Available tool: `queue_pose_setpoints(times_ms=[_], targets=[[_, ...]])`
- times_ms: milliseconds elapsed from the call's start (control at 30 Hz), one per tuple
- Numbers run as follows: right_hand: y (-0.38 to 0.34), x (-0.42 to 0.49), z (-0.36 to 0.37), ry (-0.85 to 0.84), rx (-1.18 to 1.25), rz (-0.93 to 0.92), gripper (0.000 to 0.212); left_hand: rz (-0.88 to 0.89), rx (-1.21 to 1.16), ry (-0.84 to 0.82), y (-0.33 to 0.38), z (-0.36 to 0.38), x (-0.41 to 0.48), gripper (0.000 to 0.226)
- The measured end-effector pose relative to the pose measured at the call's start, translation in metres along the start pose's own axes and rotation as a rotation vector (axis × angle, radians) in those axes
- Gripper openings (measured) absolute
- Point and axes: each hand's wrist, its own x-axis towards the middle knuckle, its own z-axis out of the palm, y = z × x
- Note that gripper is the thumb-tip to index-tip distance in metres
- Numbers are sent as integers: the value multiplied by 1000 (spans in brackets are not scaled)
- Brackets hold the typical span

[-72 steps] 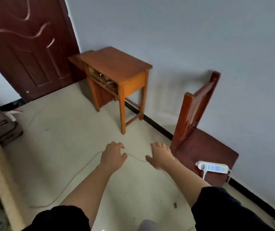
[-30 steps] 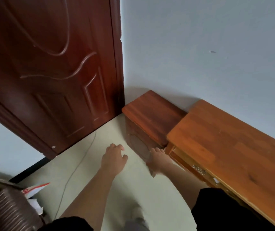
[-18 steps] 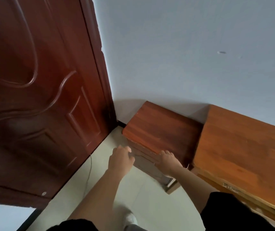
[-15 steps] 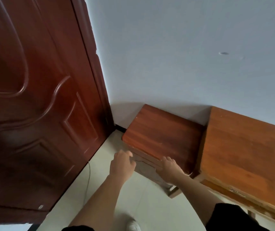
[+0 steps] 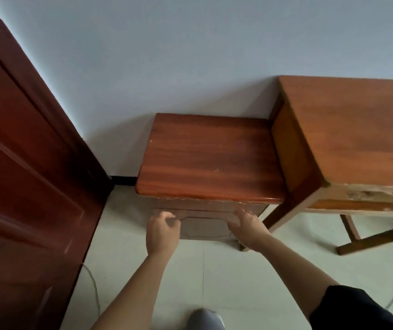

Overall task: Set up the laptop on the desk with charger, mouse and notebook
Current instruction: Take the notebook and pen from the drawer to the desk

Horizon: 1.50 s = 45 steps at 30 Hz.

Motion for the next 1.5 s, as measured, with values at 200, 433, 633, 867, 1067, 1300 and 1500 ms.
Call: queue_pose_setpoints(times_ms=[200, 433, 633, 867, 1067, 1300, 1500], targets=[[46, 53, 59, 202, 99, 26, 37, 16, -310, 192, -62, 59, 53, 21], [88, 82, 89, 702, 147, 77, 15, 201, -597, 419, -90, 92, 101, 65], [89, 70, 71, 716, 247, 282, 36, 160, -456, 189, -81, 83, 101, 76], [71, 79, 44, 574, 344, 257, 39, 114, -306, -40, -63, 47, 111, 20], [69, 78, 37, 636, 389, 245, 27, 194, 120, -40, -62, 29, 131, 51], [79, 83, 39, 706, 532, 238, 13, 307, 194, 23, -78, 21, 128, 69], [86, 74, 42, 733, 551, 225, 16, 342, 95, -57, -95, 13, 119, 52]])
